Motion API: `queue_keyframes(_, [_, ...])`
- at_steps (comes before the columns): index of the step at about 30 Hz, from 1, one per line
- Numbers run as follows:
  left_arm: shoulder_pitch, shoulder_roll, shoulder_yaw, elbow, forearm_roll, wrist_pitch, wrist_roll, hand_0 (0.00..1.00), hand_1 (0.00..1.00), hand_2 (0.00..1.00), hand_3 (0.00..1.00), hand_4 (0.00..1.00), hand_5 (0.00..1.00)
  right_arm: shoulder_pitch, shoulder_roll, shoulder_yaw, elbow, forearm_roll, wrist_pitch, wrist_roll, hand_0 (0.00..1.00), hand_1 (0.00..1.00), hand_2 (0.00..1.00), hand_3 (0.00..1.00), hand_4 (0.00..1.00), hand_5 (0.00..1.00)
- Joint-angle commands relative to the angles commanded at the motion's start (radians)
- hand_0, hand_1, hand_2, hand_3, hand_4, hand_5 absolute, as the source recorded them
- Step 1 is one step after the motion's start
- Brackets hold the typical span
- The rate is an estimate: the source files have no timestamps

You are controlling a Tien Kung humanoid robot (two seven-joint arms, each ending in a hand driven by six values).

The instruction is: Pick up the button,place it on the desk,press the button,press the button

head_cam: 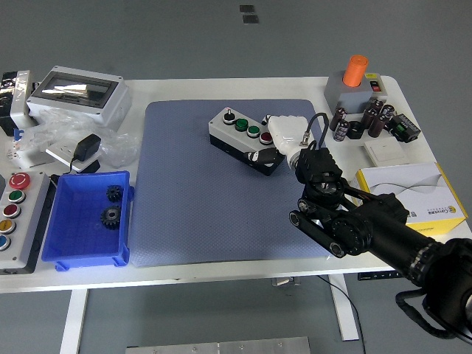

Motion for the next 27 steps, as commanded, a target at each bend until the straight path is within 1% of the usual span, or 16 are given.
queue_keyframes(1, [0.0,0.0,0.0,0.0,-0.001,0.0,0.0,0.733,0.739,0.653,0.686,0.919,0.284,-0.001,0.0,0.005,0.006,0.001,-0.004,0.007,0.036,0.327,0.385,0.54,0.84,0.361])
queue_keyframes(2, [0.001,-0.001,0.001,0.0,-0.003,0.001,0.0,0.733,0.74,0.653,0.686,0.919,0.28,-0.004,-0.007,0.014,0.021,0.01,-0.009,0.021,0.035,0.317,0.362,0.444,0.826,0.345])
queue_keyframes(7, [0.005,-0.003,0.001,0.0,-0.011,0.003,0.0,0.733,0.74,0.653,0.686,0.919,0.28,-0.02,-0.062,0.036,0.101,0.068,-0.017,0.093,0.035,0.317,0.362,0.444,0.826,0.345])
queue_keyframes(8, [0.006,-0.004,-0.001,0.0,-0.011,0.004,0.0,0.733,0.739,0.654,0.685,0.918,0.281,-0.025,-0.079,0.034,0.121,0.085,-0.018,0.11,0.026,0.305,0.326,0.372,0.808,0.342])
queue_keyframes(12, [0.01,-0.006,0.0,0.0,-0.016,0.006,-0.002,0.733,0.739,0.654,0.685,0.918,0.281,-0.047,-0.145,0.011,0.202,0.14,-0.037,0.172,0.026,0.305,0.326,0.372,0.808,0.342])
queue_keyframes(13, [0.01,-0.007,0.0,0.0,-0.018,0.006,-0.003,0.733,0.739,0.654,0.685,0.918,0.281,-0.055,-0.164,-0.001,0.223,0.148,-0.05,0.189,0.026,0.305,0.326,0.372,0.808,0.342])
queue_keyframes(14, [0.011,-0.007,0.001,0.0,-0.018,0.006,-0.003,0.733,0.739,0.653,0.686,0.918,0.278,-0.061,-0.178,-0.012,0.241,0.153,-0.06,0.201,0.019,0.295,0.314,0.354,0.786,0.331])
queue_keyframes(17, [0.013,-0.01,0.002,0.0,-0.021,0.007,-0.004,0.733,0.739,0.653,0.686,0.918,0.278,-0.085,-0.227,-0.068,0.305,0.157,-0.109,0.23,0.019,0.295,0.314,0.354,0.786,0.331])
queue_keyframes(19, [0.014,-0.011,0.0,0.0,-0.02,0.007,-0.004,0.733,0.739,0.653,0.686,0.918,0.278,-0.098,-0.254,-0.099,0.346,0.152,-0.129,0.251,0.019,0.295,0.314,0.354,0.786,0.331])
queue_keyframes(20, [0.016,-0.012,0.0,0.0,-0.02,0.007,-0.004,0.733,0.739,0.653,0.686,0.918,0.276,-0.107,-0.272,-0.119,0.371,0.149,-0.142,0.273,0.016,0.28,0.304,0.336,0.791,0.329])
queue_keyframes(24, [0.017,-0.013,-0.005,0.0,-0.015,0.008,-0.004,0.733,0.739,0.653,0.686,0.918,0.276,-0.139,-0.31,-0.167,0.437,0.138,-0.159,0.348,0.016,0.28,0.304,0.336,0.791,0.329])
queue_keyframes(27, [0.016,-0.014,-0.005,0.0,-0.014,0.007,-0.005,0.733,0.739,0.653,0.687,0.918,0.275,-0.167,-0.32,-0.189,0.445,0.11,-0.169,0.386,0.026,0.278,0.297,0.331,0.778,0.328])
